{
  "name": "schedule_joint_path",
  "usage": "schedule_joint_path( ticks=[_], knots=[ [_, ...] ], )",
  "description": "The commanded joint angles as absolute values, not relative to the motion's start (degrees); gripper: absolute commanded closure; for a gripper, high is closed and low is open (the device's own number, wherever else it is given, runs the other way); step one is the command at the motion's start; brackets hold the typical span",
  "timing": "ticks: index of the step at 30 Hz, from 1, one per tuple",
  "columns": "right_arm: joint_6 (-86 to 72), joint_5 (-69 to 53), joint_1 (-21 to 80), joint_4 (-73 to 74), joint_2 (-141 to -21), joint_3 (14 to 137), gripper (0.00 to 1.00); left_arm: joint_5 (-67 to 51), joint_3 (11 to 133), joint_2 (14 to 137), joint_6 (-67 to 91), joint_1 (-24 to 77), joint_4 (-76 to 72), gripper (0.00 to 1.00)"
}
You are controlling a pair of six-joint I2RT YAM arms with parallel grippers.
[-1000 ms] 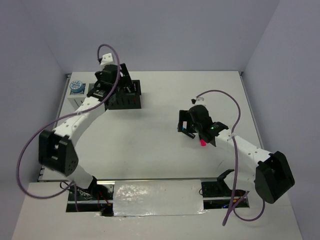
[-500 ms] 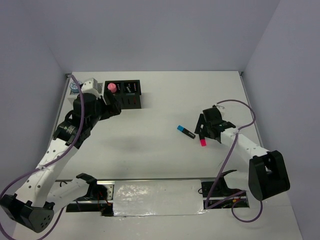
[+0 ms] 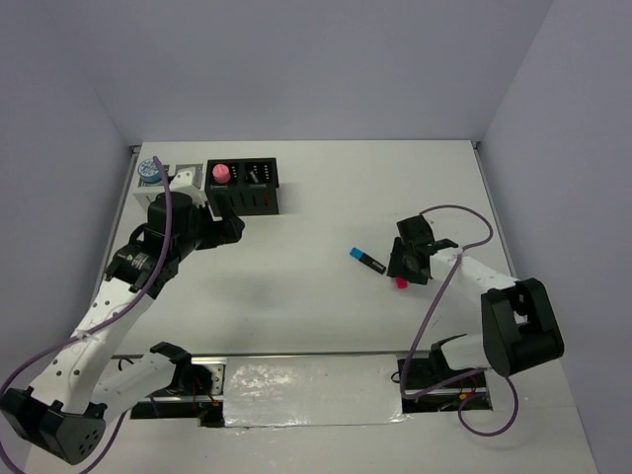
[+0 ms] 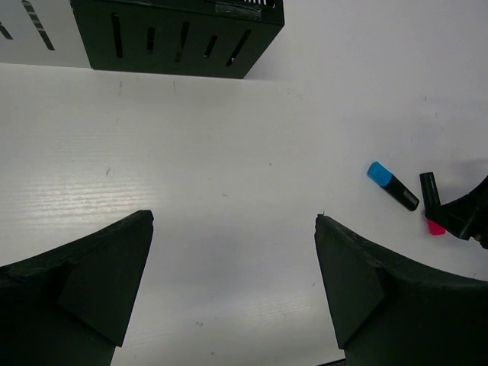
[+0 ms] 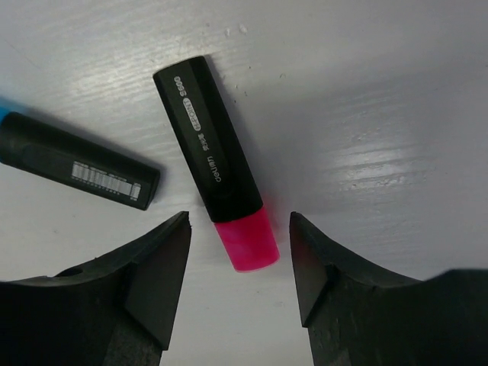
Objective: Sort the stationery into containers
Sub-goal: Pick up the stationery from the center of the board, then place the stationery in the storage box.
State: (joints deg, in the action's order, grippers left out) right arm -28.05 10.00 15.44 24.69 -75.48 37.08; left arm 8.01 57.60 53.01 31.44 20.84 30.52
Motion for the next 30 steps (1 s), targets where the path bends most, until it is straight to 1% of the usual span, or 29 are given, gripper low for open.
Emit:
schedule_joint_path(
  ticks=[1,2,3,5,8,9,10,11,12,13,15,17,19,20,21,22,23,24,25,27,30],
  knots=[
    [-27.42,8.18,15.21,26.02,-78.92,38.49,0.40,5.89,58.27,52.03,29.88,21.09,29.62,0.01],
    [-27.25,7.91,15.03,25.93,-79.71,38.58,0.40,5.98,58.27,51.94,29.88,21.09,29.71,0.01],
    [-27.16,7.74,15.20,26.01,-81.28,38.76,0.46,5.89,58.27,51.77,29.71,21.09,29.79,0.01],
    [-27.25,8.26,15.12,27.07,-82.96,39.72,0.49,5.63,58.18,51.77,29.71,21.09,29.79,0.01],
    [-27.33,8.79,15.20,27.60,-83.67,40.25,0.59,5.10,58.01,51.94,29.71,21.09,29.71,0.01],
    [-27.51,9.22,15.21,27.68,-83.67,40.25,0.69,4.84,57.83,52.03,29.97,21.09,29.53,0.01],
    [-27.68,9.58,15.21,27.69,-82.71,40.17,0.76,3.44,57.66,52.03,30.41,21.09,29.10,0.01],
    [-27.86,10.02,15.21,27.69,-82.01,40.08,0.78,2.30,57.22,52.03,30.76,21.09,28.48,0.01],
    [-27.86,10.45,15.21,27.69,-80.96,40.08,0.90,0.72,56.26,52.03,31.20,21.09,26.13,0.01],
    [-27.77,11.68,15.12,28.21,-78.34,40.17,0.99,-3.73,55.47,51.94,32.42,21.09,24.28,0.01],
    [-27.51,12.65,15.55,28.48,-74.90,40.60,1.00,-9.55,53.01,51.94,34.36,21.27,19.62,0.01],
    [-26.81,12.83,16.26,28.57,-68.95,40.87,1.00,-17.18,50.64,52.38,38.38,22.23,10.14,0.01],
    [-26.11,11.78,19.23,27.26,-64.27,40.96,1.00,-20.46,49.49,53.34,41.73,23.98,0.68,0.01],
    [-25.84,9.17,20.90,26.29,-59.38,40.78,1.00,-21.78,49.31,54.65,45.05,24.78,-2.43,0.01],
    [-25.58,7.31,22.75,24.71,-56.80,40.17,1.00,-21.80,49.57,55.62,46.57,25.57,-4.37,0.01],
    [-25.66,5.90,27.64,21.04,-54.60,39.82,1.00,-21.97,49.92,57.46,47.97,27.58,-8.05,0.01],
    [-25.75,4.32,30.21,18.92,-50.84,39.47,1.00,-21.97,50.44,58.18,50.51,28.73,-9.83,0.01],
    [-25.58,0.13,32.32,16.46,-49.41,38.77,1.00,-21.10,50.80,58.97,51.67,29.70,-11.06,0.01],
    [-26.36,-1.56,35.39,13.39,-48.44,38.76,1.00,-20.57,51.24,60.37,52.64,31.88,-12.12,0.01],
    [-27.24,-1.06,37.87,11.79,-46.67,39.29,1.00,-17.15,53.34,61.61,53.61,34.09,-12.57,0.01],
    [-27.42,-1.05,41.39,10.02,-47.37,41.21,1.00,-13.63,56.33,64.33,53.09,38.48,-10.11,0.01]
  ],
)
